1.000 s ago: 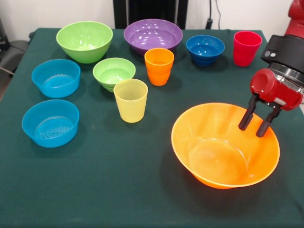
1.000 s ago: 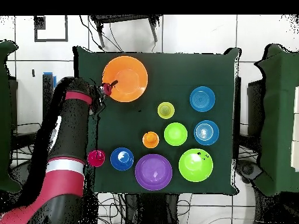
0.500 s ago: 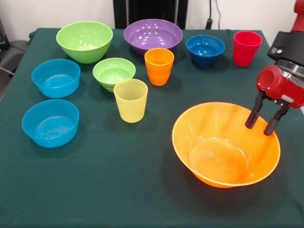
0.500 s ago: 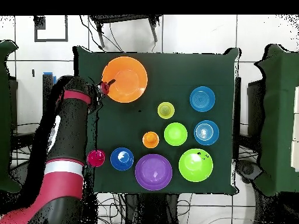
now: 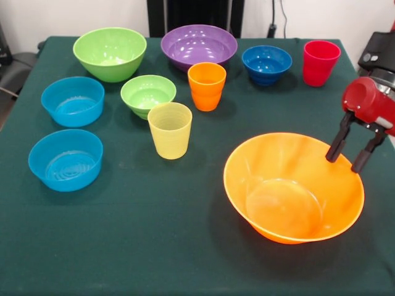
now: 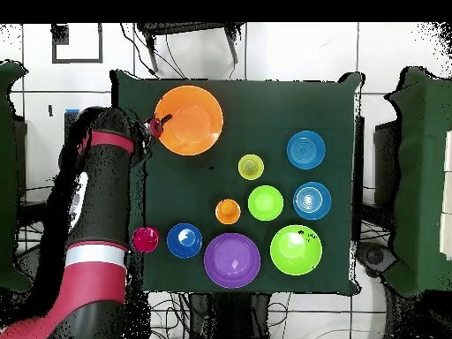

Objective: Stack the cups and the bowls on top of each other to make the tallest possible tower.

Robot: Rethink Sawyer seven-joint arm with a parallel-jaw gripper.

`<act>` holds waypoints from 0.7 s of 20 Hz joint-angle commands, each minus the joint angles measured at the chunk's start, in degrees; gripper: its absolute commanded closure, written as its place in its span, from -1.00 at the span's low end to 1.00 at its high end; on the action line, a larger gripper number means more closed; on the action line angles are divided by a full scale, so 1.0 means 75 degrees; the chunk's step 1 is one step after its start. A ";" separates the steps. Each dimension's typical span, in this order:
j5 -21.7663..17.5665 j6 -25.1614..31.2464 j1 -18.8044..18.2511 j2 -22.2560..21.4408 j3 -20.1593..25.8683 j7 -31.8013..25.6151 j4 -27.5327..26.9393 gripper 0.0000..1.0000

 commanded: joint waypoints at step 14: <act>0.0105 0.1086 -0.0521 0.0316 0.2261 -0.3669 -0.1016 -1.00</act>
